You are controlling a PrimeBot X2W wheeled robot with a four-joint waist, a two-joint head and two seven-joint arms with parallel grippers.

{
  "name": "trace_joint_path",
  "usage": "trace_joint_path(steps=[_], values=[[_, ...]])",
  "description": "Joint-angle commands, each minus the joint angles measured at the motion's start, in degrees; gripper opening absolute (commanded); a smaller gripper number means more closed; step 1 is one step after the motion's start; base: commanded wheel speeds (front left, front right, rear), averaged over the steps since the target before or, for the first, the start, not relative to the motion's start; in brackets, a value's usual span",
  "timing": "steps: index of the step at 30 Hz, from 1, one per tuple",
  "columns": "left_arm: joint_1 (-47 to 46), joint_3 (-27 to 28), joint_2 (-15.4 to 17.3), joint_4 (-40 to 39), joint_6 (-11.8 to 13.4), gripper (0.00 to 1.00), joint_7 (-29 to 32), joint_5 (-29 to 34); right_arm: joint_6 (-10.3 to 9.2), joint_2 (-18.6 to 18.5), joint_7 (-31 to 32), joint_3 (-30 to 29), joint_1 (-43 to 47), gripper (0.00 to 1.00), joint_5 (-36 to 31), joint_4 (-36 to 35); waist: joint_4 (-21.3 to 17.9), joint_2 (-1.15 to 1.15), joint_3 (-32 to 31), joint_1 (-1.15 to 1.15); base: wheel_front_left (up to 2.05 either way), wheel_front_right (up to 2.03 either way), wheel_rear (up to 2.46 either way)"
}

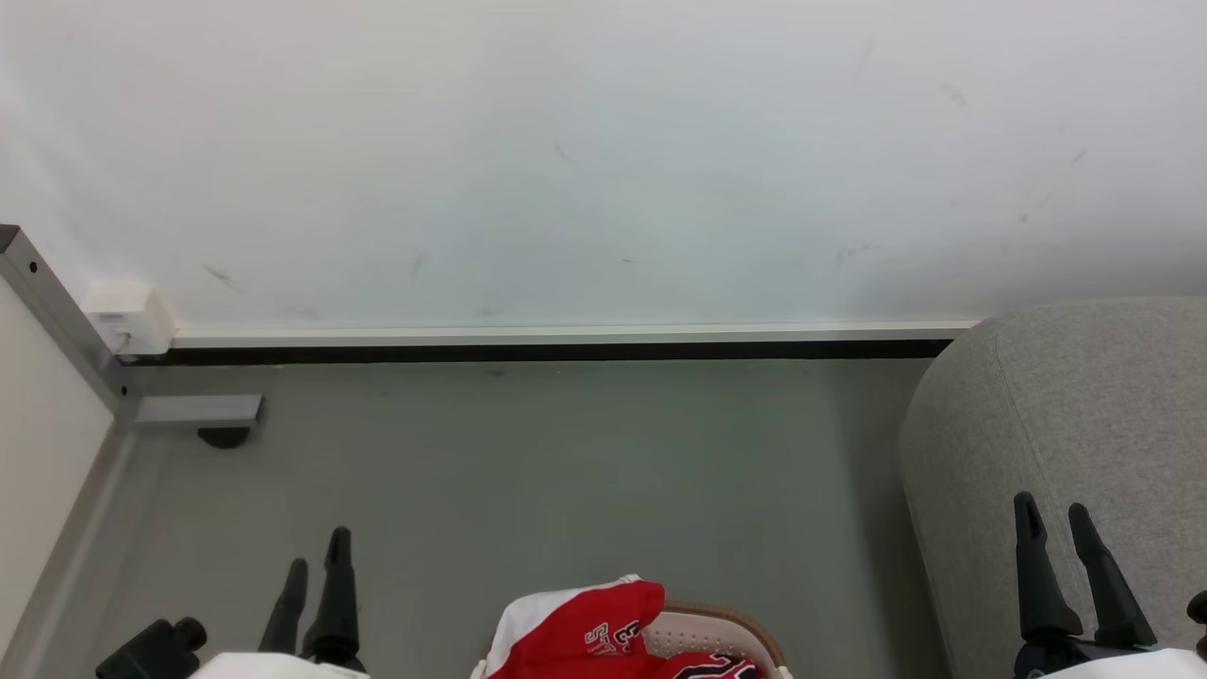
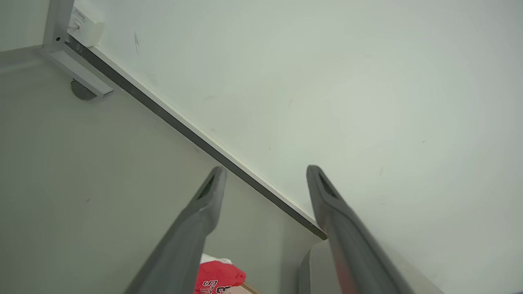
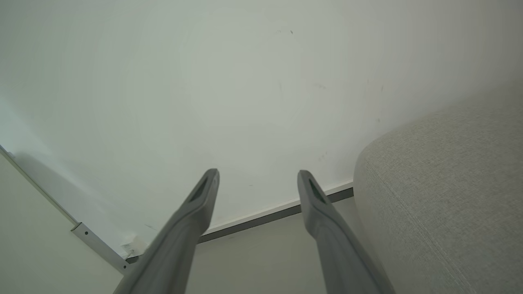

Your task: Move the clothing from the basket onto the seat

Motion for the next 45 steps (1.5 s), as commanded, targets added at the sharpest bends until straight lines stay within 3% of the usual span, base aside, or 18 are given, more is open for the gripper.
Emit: trace_joint_path(steps=[1, 25, 45], values=[[0.0, 0.1, 0.5, -0.5, -0.4, 1.00, -0.5, 2.2, -0.05, 0.0, -0.5, -0.6, 0.0, 1.00, -2.2, -0.4, 0.0, 0.00, 0.0, 0.00, 0.00, 0.00, 0.00], [1.0, -0.1, 0.5, -0.2, -1.3, 1.00, -4.3, 17.9, -0.07, 2.4, -1.6, -4.5, 1.5, 1.00, -21.3, 0.0, 0.3, 0.00, 0.1, 0.00, 0.00, 0.00, 0.00], [1.8, -0.6, 0.5, 0.6, -1.5, 1.00, -7.0, 27.5, -0.09, 4.1, -2.5, -8.1, 2.4, 1.00, -30.2, 0.5, 0.2, 0.00, 0.2, 0.00, 0.00, 0.00, 0.00]])
